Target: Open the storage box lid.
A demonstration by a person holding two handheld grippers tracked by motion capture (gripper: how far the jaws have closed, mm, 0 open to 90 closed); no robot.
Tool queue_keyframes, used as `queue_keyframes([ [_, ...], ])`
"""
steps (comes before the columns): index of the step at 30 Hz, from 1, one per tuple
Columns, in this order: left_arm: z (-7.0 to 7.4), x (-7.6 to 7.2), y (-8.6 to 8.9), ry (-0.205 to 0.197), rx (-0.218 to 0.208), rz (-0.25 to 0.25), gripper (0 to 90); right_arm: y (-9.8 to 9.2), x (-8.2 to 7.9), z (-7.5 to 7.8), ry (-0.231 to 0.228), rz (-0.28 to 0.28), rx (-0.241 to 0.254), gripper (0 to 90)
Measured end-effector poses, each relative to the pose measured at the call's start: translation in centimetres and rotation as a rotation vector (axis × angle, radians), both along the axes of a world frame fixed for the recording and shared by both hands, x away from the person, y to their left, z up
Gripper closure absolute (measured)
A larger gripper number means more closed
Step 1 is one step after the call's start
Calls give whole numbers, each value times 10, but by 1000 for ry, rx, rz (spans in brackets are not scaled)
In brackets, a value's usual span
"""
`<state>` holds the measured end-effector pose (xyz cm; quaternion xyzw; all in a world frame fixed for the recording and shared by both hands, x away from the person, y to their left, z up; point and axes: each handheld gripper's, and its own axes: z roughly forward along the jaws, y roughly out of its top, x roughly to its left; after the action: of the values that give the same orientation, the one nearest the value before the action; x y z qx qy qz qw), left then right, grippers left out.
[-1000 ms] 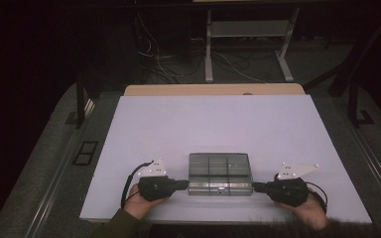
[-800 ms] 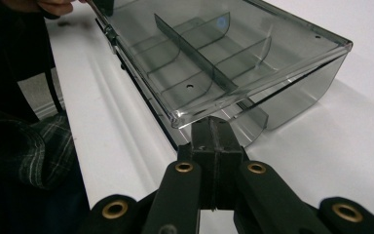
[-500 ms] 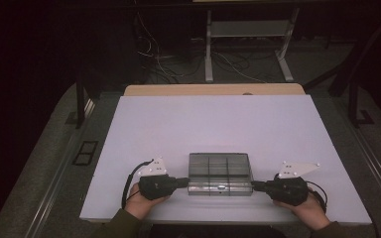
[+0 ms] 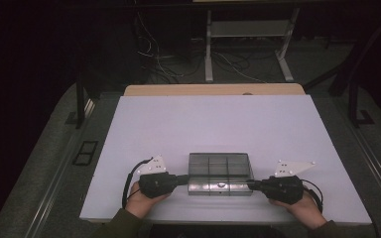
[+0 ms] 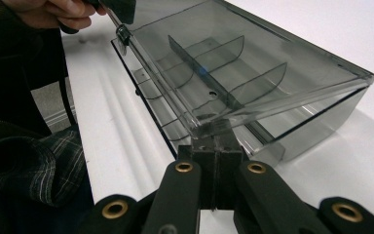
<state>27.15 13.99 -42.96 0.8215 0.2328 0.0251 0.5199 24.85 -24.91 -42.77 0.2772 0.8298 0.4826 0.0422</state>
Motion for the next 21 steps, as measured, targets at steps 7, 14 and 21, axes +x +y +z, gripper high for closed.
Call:
queue_keyframes([
  [7,1,1,0,-6,3,5,889,7,3,0,8,17,2,890],
  [14,0,2,1,-6,4,12,889,9,7,1,9,21,4,890],
  [21,0,3,5,-11,11,26,869,13,9,3,-3,36,7,890],
])
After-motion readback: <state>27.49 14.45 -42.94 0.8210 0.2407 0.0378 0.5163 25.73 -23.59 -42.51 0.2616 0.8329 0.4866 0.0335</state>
